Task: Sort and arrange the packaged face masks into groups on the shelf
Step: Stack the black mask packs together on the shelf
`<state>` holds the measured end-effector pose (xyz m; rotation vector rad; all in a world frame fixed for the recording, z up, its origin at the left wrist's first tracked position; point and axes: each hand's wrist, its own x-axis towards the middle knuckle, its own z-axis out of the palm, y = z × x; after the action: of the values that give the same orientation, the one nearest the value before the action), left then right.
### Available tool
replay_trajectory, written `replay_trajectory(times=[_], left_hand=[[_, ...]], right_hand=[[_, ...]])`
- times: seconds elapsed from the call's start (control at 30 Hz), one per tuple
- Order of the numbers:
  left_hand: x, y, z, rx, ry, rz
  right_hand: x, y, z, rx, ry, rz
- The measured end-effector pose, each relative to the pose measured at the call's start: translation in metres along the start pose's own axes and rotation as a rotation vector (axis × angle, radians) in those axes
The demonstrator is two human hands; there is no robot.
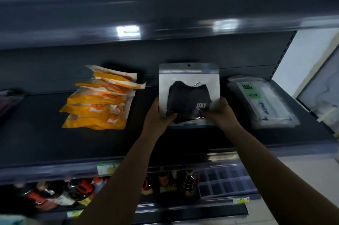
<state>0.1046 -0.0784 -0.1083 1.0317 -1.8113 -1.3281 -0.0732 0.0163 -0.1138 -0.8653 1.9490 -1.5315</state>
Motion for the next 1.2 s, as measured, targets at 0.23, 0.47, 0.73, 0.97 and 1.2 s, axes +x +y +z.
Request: replay_trajectory(times=[0.23,0.47,0.73,0.97,1.2], left_hand=[[0.01,-0.006,0.008,0.304,-0.03,-0.199],[0.012,-0.015,0.013,0.711,-0.021,0.108],[0.016,-0.01,0.024,0.961,-0.276,0.195],[0.029,-0.008,0.03,0.959,-0.273,0.18],[0.016,-0.012,0.026,0.93,-0.146,0.173]], right_hand=[[0.005,-0.002,0.001,-0.445,-0.093,0.113],[-0.002,0.001,0.001,-0.859,-0.157,-0.402],[0.008,-0.001,-0.001,-1.132,-0.448,-0.468],[0.026,-0.004,0.004,-1.143,-0.477,-0.403],[0.021,0.003,0.002,-1.104,-0.497,-0.411]])
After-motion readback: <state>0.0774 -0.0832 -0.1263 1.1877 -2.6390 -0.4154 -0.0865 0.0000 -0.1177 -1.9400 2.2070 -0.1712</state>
